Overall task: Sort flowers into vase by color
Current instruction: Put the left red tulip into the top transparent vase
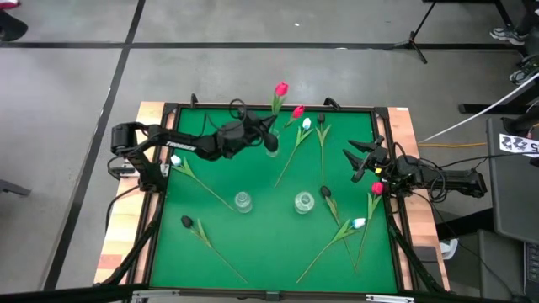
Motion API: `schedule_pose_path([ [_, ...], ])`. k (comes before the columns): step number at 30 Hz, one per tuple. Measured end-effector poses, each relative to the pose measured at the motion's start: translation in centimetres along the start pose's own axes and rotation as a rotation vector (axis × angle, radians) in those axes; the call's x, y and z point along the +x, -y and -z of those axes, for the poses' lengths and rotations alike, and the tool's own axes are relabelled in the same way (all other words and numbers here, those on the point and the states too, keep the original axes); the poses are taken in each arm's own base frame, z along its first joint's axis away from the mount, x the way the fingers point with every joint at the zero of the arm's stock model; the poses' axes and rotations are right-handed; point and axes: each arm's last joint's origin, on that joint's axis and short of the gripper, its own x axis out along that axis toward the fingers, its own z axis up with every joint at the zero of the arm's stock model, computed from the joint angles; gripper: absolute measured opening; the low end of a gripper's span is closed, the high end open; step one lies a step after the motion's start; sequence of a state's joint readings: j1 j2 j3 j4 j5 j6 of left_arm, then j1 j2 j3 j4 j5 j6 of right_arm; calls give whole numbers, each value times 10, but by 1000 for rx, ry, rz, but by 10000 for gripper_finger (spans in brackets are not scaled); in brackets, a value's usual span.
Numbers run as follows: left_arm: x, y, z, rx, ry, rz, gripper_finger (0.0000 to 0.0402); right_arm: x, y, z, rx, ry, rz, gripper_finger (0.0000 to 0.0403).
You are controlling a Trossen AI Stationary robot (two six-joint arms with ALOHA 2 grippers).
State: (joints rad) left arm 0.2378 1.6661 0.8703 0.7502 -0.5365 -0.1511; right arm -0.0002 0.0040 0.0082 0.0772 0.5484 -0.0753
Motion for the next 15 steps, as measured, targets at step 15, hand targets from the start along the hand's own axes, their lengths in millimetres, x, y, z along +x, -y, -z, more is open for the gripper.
schedule_pose_path([
  [15,-3,5,7,246,-84,148,4,0,0,0,-1,-1,1,193],
])
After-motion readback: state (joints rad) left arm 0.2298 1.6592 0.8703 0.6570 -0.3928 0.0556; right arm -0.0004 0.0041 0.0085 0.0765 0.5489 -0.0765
